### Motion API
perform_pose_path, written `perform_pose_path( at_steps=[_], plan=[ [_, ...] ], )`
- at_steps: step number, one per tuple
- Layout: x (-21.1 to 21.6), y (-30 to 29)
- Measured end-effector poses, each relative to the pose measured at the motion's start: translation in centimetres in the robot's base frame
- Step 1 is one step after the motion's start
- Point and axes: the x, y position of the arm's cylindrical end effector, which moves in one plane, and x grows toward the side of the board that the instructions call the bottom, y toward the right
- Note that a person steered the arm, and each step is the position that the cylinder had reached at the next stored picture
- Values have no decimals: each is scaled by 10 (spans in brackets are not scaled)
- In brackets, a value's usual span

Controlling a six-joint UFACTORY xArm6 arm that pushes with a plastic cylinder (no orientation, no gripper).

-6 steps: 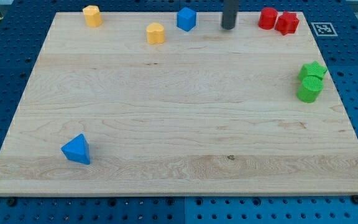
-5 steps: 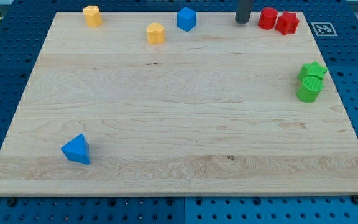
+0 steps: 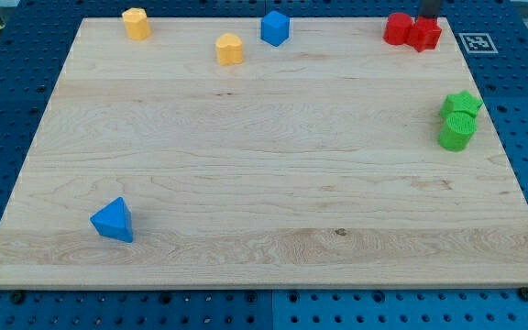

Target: Move the red star diagonally to the green star

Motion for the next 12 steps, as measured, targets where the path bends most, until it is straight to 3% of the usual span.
perform_pose_path(
  at_steps=[2, 4, 7, 10, 12],
  plan=[
    [14, -6],
    [69, -11],
    [90, -23],
    [155, -117],
    [235, -141]
  ],
)
